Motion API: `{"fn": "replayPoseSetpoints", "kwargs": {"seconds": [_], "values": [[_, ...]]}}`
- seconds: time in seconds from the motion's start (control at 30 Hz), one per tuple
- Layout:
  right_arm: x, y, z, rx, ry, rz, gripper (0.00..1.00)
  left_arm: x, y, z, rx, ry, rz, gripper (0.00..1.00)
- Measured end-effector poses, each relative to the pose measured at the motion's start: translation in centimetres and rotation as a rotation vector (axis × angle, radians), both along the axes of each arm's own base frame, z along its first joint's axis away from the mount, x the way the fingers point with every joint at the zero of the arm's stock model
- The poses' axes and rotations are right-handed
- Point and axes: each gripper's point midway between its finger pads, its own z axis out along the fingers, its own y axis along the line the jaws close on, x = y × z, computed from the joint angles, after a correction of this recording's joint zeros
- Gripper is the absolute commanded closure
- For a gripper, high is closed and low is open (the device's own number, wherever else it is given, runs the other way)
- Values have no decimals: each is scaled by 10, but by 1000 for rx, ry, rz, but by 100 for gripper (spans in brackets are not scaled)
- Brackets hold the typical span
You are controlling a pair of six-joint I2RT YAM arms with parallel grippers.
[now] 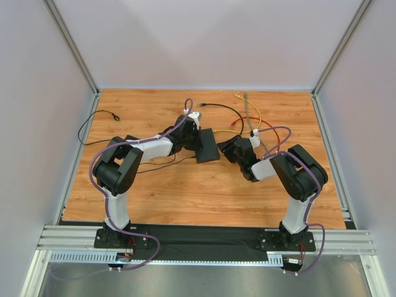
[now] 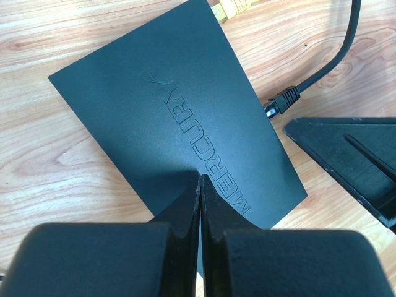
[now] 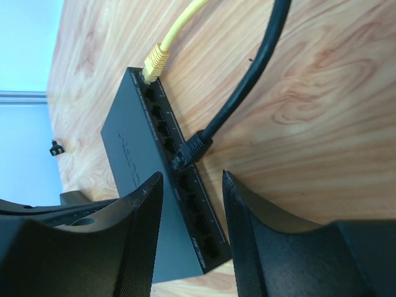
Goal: Pull the plug from the switch port
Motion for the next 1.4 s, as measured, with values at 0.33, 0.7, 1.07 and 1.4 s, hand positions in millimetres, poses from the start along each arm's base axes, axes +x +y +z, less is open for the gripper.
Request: {"fn": "replayPoseSetpoints", "kwargs": {"seconds": [0.33, 0.7, 1.07, 1.4], "values": [[12, 10, -1, 107, 12, -32, 60, 0, 0, 0, 1, 0, 1, 100], [22, 15, -5, 199, 53, -83, 65, 0, 1, 0, 2, -1, 3, 100], [23, 15, -6, 264, 78, -122, 66, 0, 1, 0, 3, -1, 4, 100], [24, 13, -8, 300, 96, -149, 69, 1, 1, 0, 4, -2, 5, 100]]}}
